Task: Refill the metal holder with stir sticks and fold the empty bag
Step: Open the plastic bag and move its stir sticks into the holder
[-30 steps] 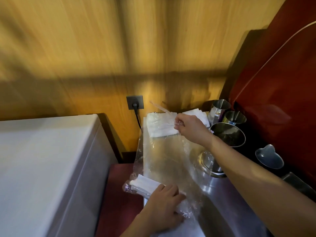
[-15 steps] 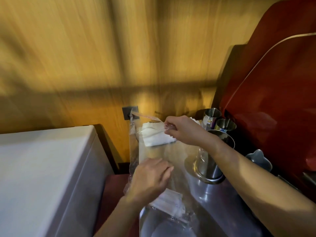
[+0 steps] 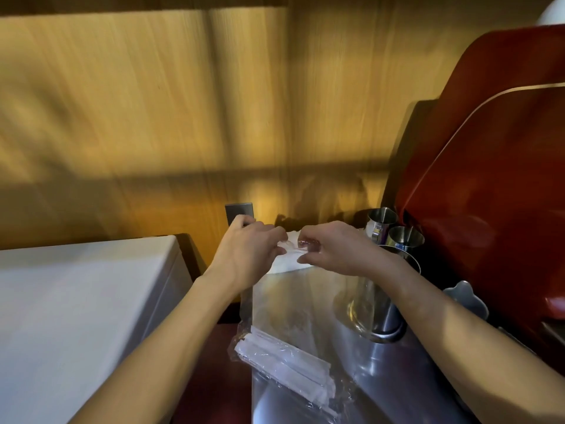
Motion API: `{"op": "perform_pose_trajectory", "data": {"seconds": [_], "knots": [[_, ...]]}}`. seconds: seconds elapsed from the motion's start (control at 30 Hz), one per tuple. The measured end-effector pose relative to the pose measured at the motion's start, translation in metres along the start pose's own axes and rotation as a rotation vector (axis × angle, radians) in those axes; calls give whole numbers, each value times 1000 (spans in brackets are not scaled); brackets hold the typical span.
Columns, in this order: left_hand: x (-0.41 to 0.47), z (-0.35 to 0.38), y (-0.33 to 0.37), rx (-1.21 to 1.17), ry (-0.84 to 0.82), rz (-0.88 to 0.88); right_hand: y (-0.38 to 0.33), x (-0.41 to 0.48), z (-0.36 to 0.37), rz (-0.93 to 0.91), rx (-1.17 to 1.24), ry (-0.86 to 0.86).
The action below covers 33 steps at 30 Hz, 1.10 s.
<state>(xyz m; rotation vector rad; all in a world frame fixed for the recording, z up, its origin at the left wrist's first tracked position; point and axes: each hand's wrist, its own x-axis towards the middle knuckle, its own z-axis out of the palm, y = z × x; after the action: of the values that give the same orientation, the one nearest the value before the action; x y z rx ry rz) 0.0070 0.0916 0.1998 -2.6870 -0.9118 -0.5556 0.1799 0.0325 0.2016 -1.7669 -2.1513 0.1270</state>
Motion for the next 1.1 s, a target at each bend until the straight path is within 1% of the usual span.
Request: {"op": "perform_pose_trajectory", "data": {"seconds": [0.03, 0.1, 0.17, 0.2, 0.27, 0.37, 0.43, 0.53, 0.57, 0.67, 0.73, 0.77, 0.83, 0.9, 0.97, 1.0, 1.03, 1.1], "knots": [[-1, -1, -1, -30, 15, -12, 1, -1, -2, 28, -39, -33], [-4, -3, -4, -70, 39, -22, 4, -6, -8, 123, -96, -163], [-7, -6, -9, -117, 49, -25, 9, -12, -13, 227, -63, -251], [-8, -8, -11, -143, 60, -34, 12, -15, -16, 267, -17, -253], [-10, -12, -14, -173, 78, -55, 18, -18, -21, 297, 59, -207], [-9, -17, -12, -133, 76, -35, 19, -20, -27, 259, 112, -153], [-3, -22, -4, -90, 91, 37, 16, -20, -31, 202, 148, -128], [9, -30, 17, -46, 122, 203, 6, -18, -34, 122, 201, -42], [13, -31, 25, -49, 110, 220, 3, -17, -35, 105, 234, -9], [29, -32, 36, -56, 66, 145, 2, -17, -32, 96, 311, 125], [37, -35, 30, -51, 64, 113, 4, -22, -26, 146, 431, 225], [39, -38, 25, -94, 54, 92, 6, -26, -20, 184, 530, 245], [39, -45, 17, -209, 59, 38, 13, -35, -5, 239, 687, 232], [38, -51, 12, -295, 54, -20, 19, -44, 11, 258, 743, 200], [35, -56, 10, -347, 41, -57, 21, -47, 21, 271, 785, 245], [35, -57, 10, -332, 57, -43, 21, -48, 24, 277, 803, 288], [35, -58, 11, -265, 100, -4, 20, -48, 25, 278, 815, 326], [34, -60, 18, -54, 197, 98, 18, -46, 23, 262, 821, 371]]}}
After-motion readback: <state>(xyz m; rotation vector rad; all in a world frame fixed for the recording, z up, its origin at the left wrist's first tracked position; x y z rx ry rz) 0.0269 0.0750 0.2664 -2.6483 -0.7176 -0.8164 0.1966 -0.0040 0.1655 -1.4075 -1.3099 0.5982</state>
